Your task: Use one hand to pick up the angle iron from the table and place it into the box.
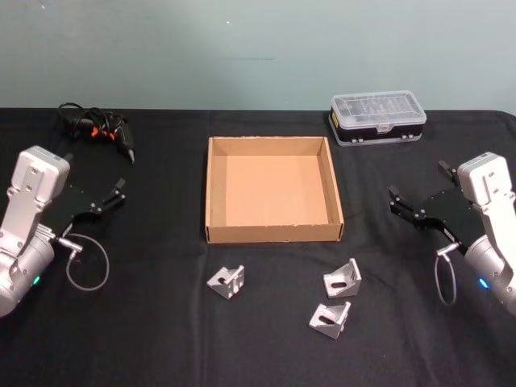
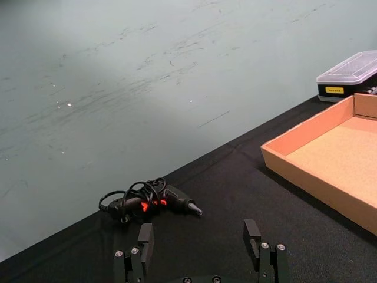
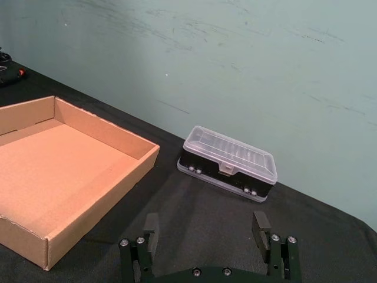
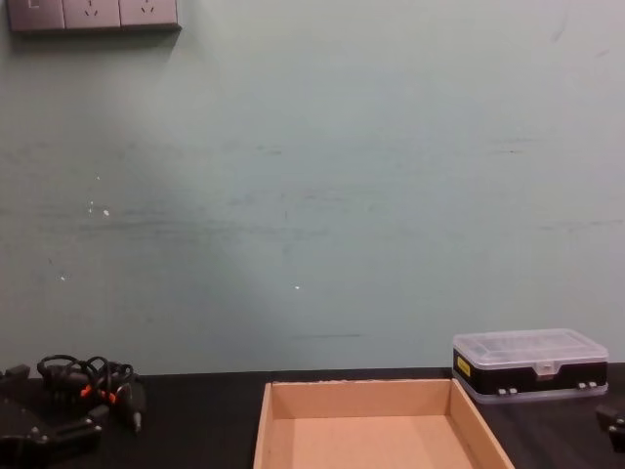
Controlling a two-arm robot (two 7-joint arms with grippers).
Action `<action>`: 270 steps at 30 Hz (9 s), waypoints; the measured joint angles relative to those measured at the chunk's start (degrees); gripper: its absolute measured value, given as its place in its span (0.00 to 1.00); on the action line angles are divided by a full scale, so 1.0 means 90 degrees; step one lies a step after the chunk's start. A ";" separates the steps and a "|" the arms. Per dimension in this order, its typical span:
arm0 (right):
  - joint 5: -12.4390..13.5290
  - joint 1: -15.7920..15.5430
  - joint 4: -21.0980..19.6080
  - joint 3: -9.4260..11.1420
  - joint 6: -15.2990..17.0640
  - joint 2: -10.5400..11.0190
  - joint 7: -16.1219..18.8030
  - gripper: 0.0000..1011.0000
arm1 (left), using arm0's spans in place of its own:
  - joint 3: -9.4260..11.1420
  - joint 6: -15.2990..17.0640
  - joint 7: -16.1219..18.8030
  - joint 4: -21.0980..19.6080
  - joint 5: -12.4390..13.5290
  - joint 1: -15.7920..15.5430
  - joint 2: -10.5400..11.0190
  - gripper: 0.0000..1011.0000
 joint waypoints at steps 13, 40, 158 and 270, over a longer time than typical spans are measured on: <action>0.0000 0.0000 0.0000 0.0000 0.0000 0.0000 0.0000 0.99 | 0.0000 0.0000 0.0000 0.0000 0.0000 0.0000 0.0000 0.99; 0.0000 0.0000 -0.0001 0.0000 0.0000 0.0000 0.0000 0.99 | 0.0000 0.0000 0.0000 0.0000 0.0000 0.0000 0.0000 0.99; 0.1335 -0.1471 -0.2829 0.0353 0.2873 0.1293 0.3159 0.99 | 0.0000 0.0000 0.0000 0.0000 0.0000 0.0000 0.0000 0.99; -0.0037 0.0097 -0.2035 0.0114 0.2788 -0.0473 0.2594 0.47 | 0.0000 0.0000 0.0000 0.0000 -0.0001 0.0000 0.0000 0.99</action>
